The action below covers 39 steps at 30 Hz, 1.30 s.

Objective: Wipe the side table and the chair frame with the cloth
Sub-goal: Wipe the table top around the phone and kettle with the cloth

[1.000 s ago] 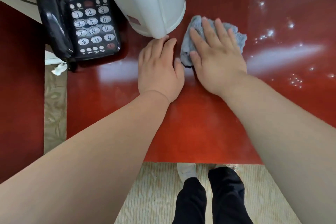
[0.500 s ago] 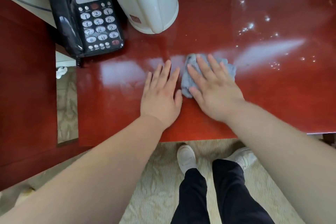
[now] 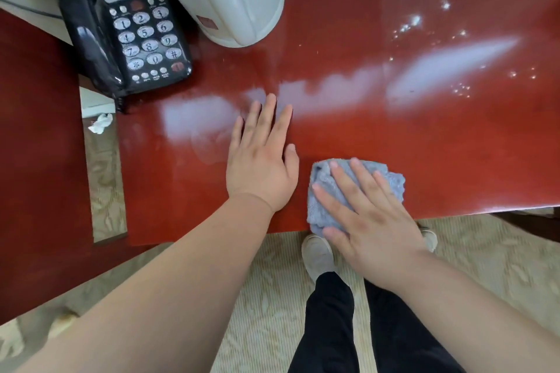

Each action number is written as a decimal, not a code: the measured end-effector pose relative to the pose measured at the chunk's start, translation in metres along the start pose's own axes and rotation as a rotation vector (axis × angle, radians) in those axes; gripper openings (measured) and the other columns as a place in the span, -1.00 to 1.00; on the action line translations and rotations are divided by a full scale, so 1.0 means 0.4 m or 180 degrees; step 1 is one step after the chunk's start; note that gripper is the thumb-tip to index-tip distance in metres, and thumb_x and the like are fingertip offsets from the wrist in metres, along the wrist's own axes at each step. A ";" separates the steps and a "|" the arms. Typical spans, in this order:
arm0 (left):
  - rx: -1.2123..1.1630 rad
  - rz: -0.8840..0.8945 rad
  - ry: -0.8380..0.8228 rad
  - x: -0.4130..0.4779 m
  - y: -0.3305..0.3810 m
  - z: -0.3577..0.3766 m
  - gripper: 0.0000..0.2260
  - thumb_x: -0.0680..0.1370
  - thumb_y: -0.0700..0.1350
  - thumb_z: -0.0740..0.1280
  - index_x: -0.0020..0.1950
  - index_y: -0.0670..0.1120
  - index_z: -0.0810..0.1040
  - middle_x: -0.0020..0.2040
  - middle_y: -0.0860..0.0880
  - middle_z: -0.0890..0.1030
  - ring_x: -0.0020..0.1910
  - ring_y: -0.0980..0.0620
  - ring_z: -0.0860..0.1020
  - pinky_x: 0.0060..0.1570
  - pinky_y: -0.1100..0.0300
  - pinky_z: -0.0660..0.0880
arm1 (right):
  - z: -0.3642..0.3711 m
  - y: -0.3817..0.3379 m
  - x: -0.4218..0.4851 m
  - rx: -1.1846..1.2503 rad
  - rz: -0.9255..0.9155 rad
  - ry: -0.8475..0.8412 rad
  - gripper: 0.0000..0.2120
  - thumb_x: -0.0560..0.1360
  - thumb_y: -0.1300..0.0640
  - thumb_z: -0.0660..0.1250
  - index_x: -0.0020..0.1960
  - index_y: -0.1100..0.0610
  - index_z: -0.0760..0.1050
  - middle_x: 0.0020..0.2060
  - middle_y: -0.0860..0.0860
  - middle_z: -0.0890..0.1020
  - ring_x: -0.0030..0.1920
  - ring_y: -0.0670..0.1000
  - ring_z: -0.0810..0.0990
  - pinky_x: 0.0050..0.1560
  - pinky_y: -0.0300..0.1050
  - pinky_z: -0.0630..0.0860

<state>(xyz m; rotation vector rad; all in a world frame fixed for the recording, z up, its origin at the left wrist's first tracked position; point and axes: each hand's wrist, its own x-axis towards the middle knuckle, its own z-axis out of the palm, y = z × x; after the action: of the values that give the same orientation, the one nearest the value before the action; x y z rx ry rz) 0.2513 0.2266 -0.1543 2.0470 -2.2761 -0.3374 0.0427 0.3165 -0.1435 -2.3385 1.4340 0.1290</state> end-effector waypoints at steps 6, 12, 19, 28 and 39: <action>-0.0007 -0.0040 -0.0020 0.002 -0.002 -0.003 -0.42 0.62 0.02 0.13 0.68 0.03 0.24 0.72 -0.03 0.14 0.70 -0.06 0.07 0.67 -0.11 -0.02 | -0.052 0.045 0.233 -0.0025 0.0297 0.0309 -0.38 0.67 -0.27 -0.05 0.67 -0.07 0.05 0.67 0.06 0.06 0.66 0.21 -0.07 0.64 0.17 -0.18; 0.0074 -0.0066 -0.0021 -0.003 0.000 0.002 -0.41 0.62 0.00 0.14 0.68 0.04 0.23 0.72 -0.04 0.14 0.70 -0.08 0.06 0.66 -0.11 -0.01 | -0.015 0.017 0.128 -0.0038 0.0239 0.0301 -0.45 0.68 -0.16 0.02 0.65 -0.09 0.17 0.67 0.09 0.07 0.66 0.24 -0.08 0.63 0.21 -0.15; 0.0021 -0.0057 0.0066 0.001 0.000 0.003 -0.42 0.62 0.01 0.14 0.67 0.03 0.27 0.71 -0.04 0.17 0.69 -0.08 0.09 0.66 -0.11 0.00 | 0.046 -0.011 -0.053 -0.0083 0.0013 0.0267 -0.46 0.68 -0.22 0.09 0.62 -0.11 0.24 0.65 0.05 0.15 0.66 0.22 0.01 0.63 0.21 -0.01; 0.0062 -0.0057 -0.0020 0.001 0.000 -0.002 -0.41 0.61 0.02 0.13 0.68 0.03 0.24 0.72 -0.03 0.14 0.70 -0.07 0.05 0.67 -0.08 -0.05 | -0.007 0.041 0.149 -0.0097 0.0235 0.0348 -0.42 0.68 -0.24 0.01 0.66 -0.12 0.09 0.68 0.04 0.02 0.66 0.20 -0.10 0.64 0.19 -0.11; 0.0066 -0.0105 0.0020 -0.004 0.014 -0.004 -0.39 0.59 0.01 0.14 0.68 0.01 0.24 0.71 -0.06 0.16 0.69 -0.13 0.09 0.66 -0.12 0.00 | -0.015 0.212 -0.048 -0.0038 0.1739 0.0590 -0.43 0.68 -0.14 0.04 0.66 -0.05 0.14 0.67 0.10 0.07 0.65 0.27 -0.06 0.63 0.25 -0.11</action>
<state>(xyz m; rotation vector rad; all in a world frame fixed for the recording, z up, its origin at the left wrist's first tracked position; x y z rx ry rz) 0.2463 0.2286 -0.1514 2.0946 -2.2537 -0.3100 -0.0410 0.2967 -0.1564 -1.9469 2.1382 0.0693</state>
